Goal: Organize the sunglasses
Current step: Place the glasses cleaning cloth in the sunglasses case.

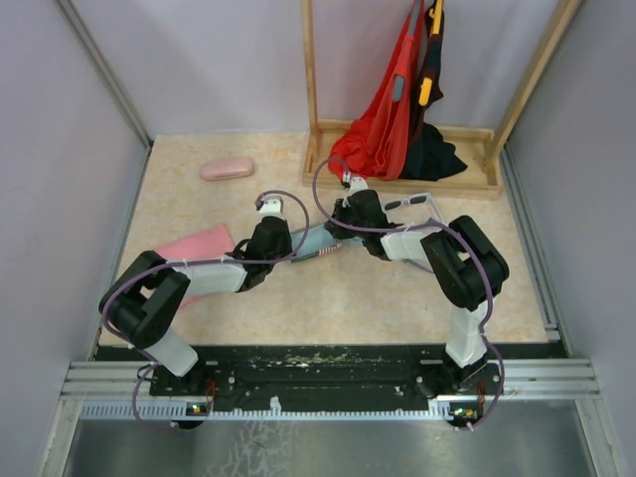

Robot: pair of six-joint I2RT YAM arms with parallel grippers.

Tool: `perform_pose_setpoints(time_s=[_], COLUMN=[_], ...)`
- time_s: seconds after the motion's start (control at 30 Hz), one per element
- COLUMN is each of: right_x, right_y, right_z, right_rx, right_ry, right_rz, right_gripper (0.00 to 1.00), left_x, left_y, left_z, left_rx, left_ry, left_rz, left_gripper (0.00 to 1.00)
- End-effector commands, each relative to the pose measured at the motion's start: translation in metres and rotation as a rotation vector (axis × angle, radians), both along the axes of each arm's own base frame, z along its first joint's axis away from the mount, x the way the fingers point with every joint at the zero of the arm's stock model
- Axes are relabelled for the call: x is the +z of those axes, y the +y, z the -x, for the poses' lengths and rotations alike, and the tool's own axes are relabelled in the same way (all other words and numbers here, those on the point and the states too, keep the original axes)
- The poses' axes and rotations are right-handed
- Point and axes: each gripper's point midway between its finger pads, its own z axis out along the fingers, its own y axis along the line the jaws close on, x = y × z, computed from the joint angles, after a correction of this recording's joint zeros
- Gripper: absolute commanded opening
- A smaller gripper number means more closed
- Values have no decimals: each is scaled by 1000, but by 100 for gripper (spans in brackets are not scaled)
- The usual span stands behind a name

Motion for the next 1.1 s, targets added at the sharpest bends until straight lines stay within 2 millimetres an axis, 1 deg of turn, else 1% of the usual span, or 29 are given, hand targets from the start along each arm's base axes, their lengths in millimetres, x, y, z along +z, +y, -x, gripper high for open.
perform_pose_setpoints(time_s=[0.0,0.1,0.43,0.7,0.8,1.07], right_x=[28,29,28,35,38,47], right_y=[5,5,5,5,3,-1], right_z=[-23,-24,-23,-22,-22,-17], right_rx=[-23,-23,-23,-24,-29,-35], right_ry=[-84,-85,-80,-87,-93,-106], right_rz=[-49,-50,-53,-59,-60,-61], right_gripper=[0,1,13,24,28,35], left_x=[1,0,0,0,2,13], left_y=[-1,0,6,11,12,11], left_z=[-4,-4,-4,-2,-1,2], left_rx=[0,1,32,58,63,53], left_ry=[-10,-10,-4,8,7,-7], left_rz=[14,11,1,-3,0,25], left_gripper=[10,13,25,36,40,47])
